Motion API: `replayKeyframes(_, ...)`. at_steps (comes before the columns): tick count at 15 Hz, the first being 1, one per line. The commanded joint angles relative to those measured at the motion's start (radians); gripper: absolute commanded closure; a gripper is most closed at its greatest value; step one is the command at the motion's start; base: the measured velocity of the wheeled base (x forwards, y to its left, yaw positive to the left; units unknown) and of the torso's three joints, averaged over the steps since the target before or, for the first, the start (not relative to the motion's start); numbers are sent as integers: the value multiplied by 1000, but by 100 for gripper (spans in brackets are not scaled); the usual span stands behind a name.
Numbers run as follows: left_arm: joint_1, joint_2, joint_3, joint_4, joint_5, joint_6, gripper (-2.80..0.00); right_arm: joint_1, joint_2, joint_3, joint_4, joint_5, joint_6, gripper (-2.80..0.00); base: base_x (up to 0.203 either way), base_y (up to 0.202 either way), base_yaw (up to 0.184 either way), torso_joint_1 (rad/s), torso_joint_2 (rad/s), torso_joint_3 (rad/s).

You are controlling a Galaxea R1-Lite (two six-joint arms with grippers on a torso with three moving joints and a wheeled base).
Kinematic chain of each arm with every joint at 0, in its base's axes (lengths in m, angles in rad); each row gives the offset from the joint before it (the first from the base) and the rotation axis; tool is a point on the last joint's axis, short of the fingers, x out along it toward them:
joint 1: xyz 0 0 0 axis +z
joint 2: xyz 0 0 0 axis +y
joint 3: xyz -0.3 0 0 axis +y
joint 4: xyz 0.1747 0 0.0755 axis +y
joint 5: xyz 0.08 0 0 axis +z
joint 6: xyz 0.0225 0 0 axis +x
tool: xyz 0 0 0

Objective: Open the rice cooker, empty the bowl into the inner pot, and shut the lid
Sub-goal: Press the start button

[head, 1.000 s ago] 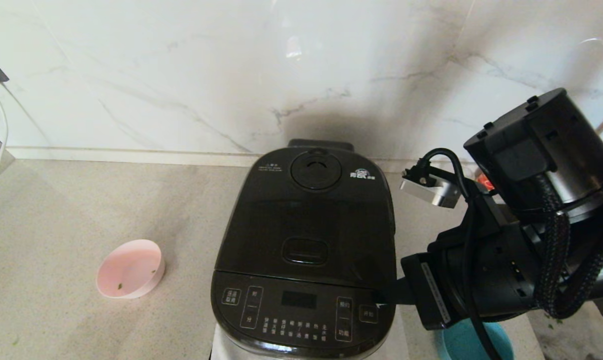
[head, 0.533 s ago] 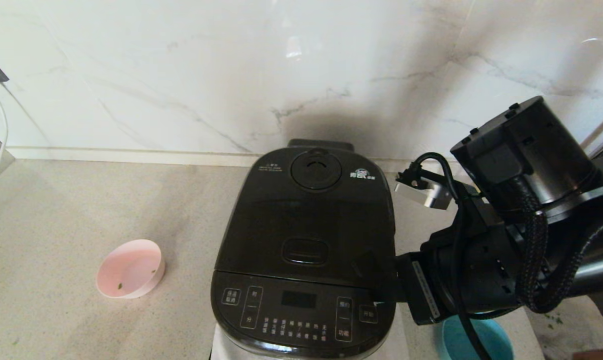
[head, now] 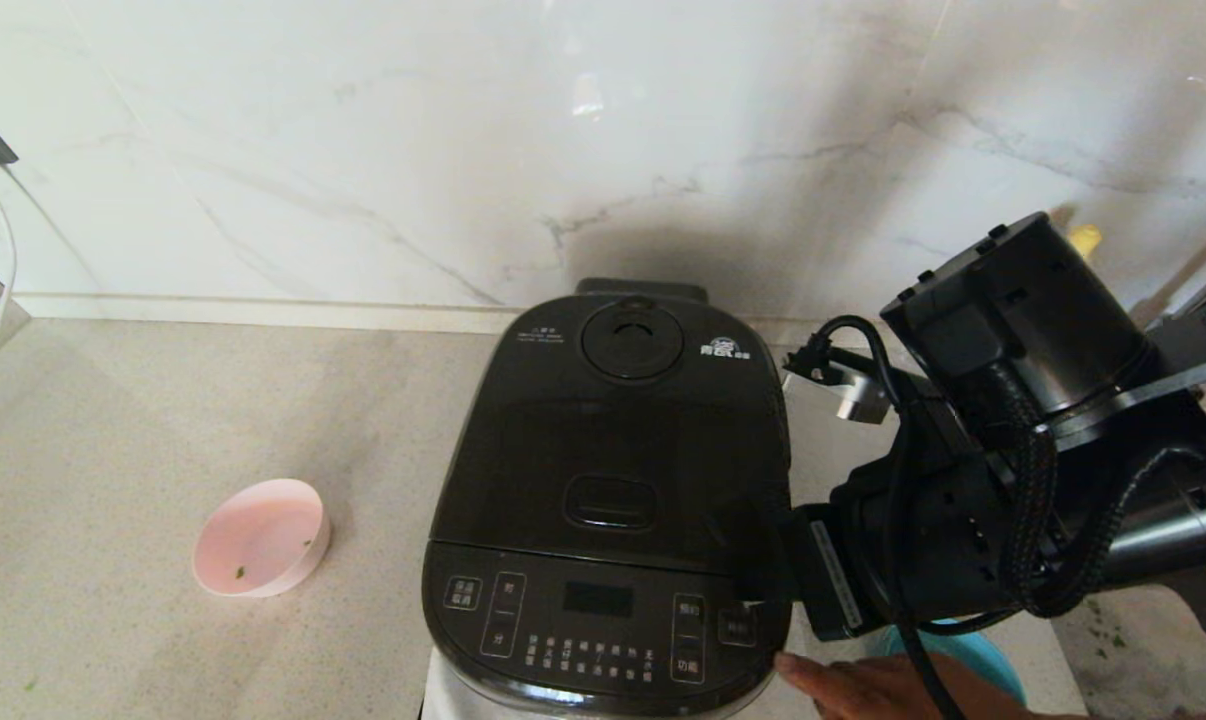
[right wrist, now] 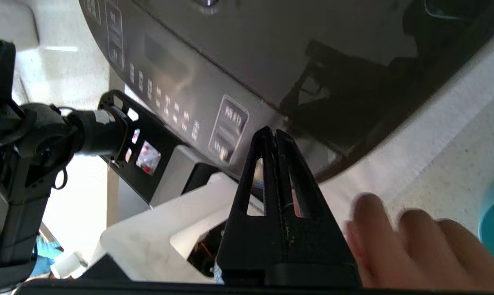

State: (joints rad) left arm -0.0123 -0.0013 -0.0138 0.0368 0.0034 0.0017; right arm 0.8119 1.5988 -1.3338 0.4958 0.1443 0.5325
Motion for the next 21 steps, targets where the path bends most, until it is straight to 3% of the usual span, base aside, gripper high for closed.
replayKeyframes(1, 0, 1, 0, 0, 1, 0, 0, 0, 12, 18, -28, 2, 3, 0, 0, 0, 0, 0, 0, 0)
replayKeyframes(21, 0, 1, 0, 0, 1, 0, 0, 9, 36, 48, -48, 6, 6, 0, 0, 0, 0, 0, 0, 0)
